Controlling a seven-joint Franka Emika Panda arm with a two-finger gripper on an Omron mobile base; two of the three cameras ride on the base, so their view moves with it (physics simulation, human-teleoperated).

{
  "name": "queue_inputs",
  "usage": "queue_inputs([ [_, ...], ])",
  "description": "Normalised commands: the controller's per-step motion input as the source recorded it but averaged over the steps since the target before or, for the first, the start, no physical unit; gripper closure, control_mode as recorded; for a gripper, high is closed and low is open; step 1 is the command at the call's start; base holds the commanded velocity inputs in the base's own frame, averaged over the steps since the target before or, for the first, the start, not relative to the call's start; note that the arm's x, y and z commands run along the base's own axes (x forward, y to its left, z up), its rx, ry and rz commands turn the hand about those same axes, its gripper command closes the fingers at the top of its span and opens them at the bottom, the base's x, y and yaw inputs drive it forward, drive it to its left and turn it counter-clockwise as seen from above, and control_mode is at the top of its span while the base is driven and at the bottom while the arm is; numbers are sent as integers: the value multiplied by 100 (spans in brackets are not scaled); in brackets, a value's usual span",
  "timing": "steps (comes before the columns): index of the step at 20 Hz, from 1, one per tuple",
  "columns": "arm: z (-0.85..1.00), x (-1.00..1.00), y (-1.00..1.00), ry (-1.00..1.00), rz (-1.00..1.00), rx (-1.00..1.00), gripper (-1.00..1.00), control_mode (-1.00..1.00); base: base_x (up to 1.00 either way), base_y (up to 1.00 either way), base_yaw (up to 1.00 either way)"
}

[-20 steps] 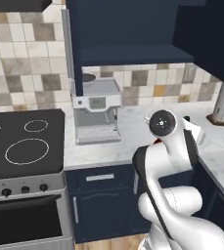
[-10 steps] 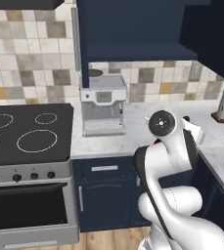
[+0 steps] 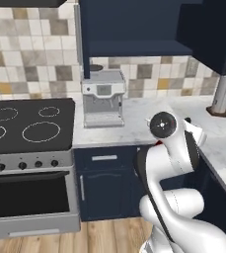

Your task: Open the cabinet, pick the kettle from the cabinet, and place it in the sink.

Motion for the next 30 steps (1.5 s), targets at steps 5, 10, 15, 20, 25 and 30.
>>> queue_inputs([
  [5, 0, 0, 0, 0, 0, 0, 100, 100, -50, 22, -5],
  [10, 0, 0, 0, 0, 0, 0, 100, 100, -29, 22, -29],
  [15, 0, 0, 0, 0, 0, 0, 100, 100, -6, 21, -62],
  [20, 0, 0, 0, 0, 0, 0, 100, 100, -1, 22, -69],
  [25, 0, 0, 0, 0, 0, 0, 100, 100, 0, 19, -78],
  [30, 0, 0, 0, 0, 0, 0, 100, 100, 2, 19, -81],
])
